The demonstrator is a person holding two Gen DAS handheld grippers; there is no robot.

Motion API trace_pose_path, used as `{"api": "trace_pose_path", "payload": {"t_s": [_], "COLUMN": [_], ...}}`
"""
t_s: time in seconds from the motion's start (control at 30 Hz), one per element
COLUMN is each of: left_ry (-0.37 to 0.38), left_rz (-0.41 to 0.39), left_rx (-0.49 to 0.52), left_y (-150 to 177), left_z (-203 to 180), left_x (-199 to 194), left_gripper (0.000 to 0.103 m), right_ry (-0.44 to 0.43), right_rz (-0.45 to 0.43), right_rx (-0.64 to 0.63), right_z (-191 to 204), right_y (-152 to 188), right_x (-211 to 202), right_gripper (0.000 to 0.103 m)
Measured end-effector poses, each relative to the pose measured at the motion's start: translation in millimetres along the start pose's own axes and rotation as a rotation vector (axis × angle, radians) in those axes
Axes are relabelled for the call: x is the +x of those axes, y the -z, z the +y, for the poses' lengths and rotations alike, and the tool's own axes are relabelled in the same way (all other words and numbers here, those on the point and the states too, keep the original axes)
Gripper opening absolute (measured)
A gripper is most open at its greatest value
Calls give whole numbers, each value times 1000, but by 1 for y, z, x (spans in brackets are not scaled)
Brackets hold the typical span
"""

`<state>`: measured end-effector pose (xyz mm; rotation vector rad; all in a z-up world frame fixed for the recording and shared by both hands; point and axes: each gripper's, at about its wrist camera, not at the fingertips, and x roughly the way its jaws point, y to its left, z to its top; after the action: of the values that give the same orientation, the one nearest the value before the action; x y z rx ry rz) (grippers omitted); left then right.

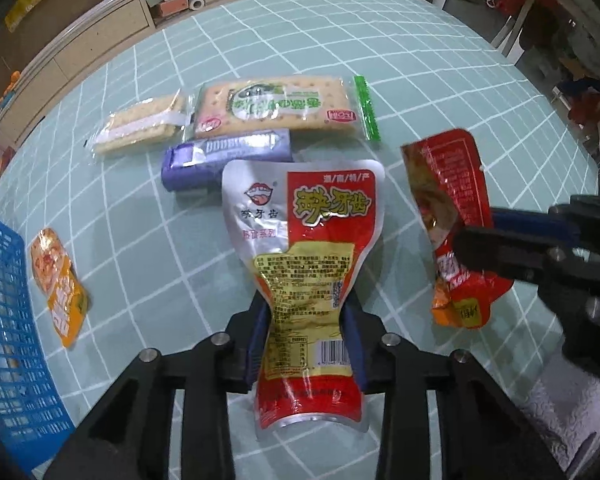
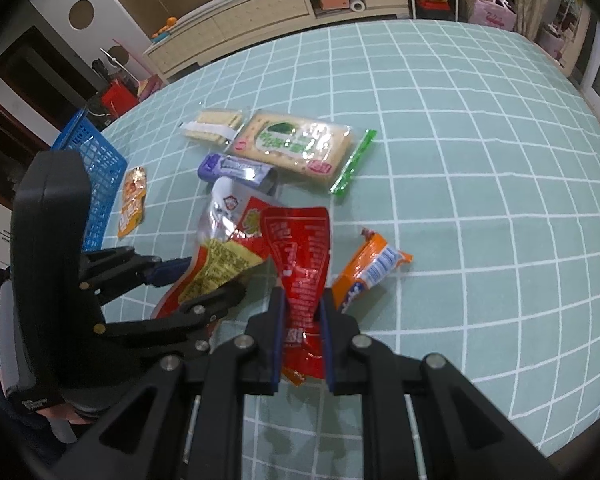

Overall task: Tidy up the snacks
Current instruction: 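Carry the spicy bag and red packet toward the blue basket with both grippers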

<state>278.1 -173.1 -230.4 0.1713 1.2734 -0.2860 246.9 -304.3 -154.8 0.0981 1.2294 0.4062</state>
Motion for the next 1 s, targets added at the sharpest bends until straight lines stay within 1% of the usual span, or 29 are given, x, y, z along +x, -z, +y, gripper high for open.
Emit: {"api": "trace_pose_path", "payload": {"t_s": [0.1,0.23,0.4,0.43,0.63,0.8,1.0], "left_ry": [17,44,34,32,8,-11,-33], "left_rz": [-16,-65,-151,-165,-257,-319,-376], "left_rx": [-39,-86,-103,-108,-142,-178,-220], "left_y": [17,31,44,42,60,81,108], "left_z": [12,24,32,37,60,84,119], "left_x": [-14,-35,-83,-89,-146,-188,-224], "left_gripper": [32,32,32,32,32,32,32], "right_ry": [7,18,22,22,6,-1,-26], "right_rz": [-3,-10,-33,-41,-102,-143,-181], "right_rx": [0,-15,-48,-60,-118,-171,-229], "right_z": [3,15,40,47,92,130,176], "right_y": [0,1,-1,-2,-8,-13,-15], "right_x": [-4,-11,-23,-28,-56,-75,-87], "right_gripper": [20,20,20,20,20,20,20]}}
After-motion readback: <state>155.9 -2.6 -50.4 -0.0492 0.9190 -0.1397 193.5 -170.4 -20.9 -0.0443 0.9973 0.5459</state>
